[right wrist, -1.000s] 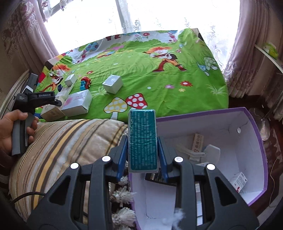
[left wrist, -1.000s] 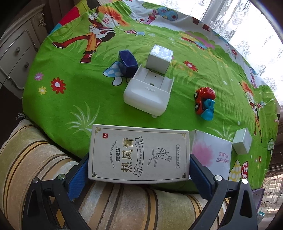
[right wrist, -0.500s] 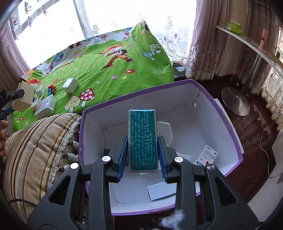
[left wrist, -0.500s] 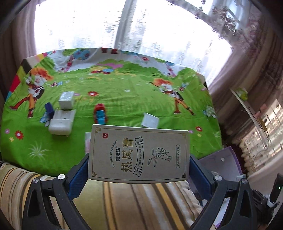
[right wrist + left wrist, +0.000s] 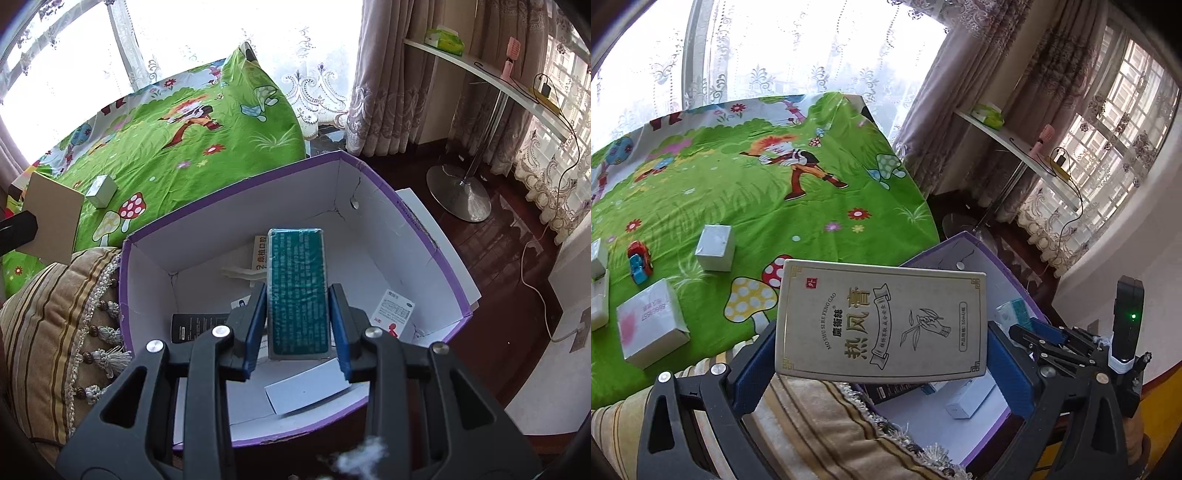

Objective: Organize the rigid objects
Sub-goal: 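Open both grippers to drop the tan and teal boxes inside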

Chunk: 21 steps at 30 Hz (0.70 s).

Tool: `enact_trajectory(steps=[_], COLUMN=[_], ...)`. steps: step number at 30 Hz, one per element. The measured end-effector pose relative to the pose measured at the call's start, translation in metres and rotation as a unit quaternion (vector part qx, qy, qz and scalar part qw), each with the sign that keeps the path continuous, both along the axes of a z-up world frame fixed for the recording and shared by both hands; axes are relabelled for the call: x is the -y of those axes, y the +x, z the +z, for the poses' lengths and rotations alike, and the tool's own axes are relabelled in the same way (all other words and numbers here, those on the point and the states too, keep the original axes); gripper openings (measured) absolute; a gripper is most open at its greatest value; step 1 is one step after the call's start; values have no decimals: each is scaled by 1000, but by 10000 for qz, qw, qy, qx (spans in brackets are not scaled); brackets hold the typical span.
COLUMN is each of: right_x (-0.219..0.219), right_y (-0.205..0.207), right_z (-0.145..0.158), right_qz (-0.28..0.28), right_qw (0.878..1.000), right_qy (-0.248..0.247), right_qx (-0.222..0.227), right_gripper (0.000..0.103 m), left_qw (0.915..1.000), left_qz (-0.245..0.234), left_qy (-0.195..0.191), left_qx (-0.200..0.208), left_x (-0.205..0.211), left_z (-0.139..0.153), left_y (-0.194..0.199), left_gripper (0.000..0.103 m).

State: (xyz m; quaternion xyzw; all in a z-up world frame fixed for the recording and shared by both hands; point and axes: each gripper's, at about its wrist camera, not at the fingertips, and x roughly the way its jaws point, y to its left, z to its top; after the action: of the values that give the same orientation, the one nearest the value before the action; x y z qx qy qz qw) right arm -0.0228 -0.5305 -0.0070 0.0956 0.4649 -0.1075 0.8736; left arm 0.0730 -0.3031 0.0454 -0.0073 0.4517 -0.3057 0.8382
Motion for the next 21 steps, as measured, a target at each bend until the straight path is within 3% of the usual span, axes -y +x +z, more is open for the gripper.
enact_trajectory(steps=[1, 3, 9, 14, 21], right_x=[1, 3, 4, -4, -26], right_y=[-1, -2, -2, -1, 6], right_z=[0, 1, 2, 6, 19], right_qz=[-30, -90, -130, -27, 249], right_qw=[10000, 9999, 9999, 9998, 9991], right_qy=[-20, -3, 38, 113, 114], right_qx=[8, 59, 49, 148, 326], right_gripper=[50, 69, 75, 77, 78], left_qw=[10000, 9999, 9994, 9976, 9958], left_qz=[-37, -48, 118, 386, 653], left_qy=[-11, 33, -226, -571, -45], left_qx=[-30, -87, -216, 68, 647], left_x=[3, 8, -3, -26, -58], left_z=[-1, -3, -3, 8, 19], left_y=[0, 2, 7, 9, 12], left_gripper=[103, 103, 103, 103, 103])
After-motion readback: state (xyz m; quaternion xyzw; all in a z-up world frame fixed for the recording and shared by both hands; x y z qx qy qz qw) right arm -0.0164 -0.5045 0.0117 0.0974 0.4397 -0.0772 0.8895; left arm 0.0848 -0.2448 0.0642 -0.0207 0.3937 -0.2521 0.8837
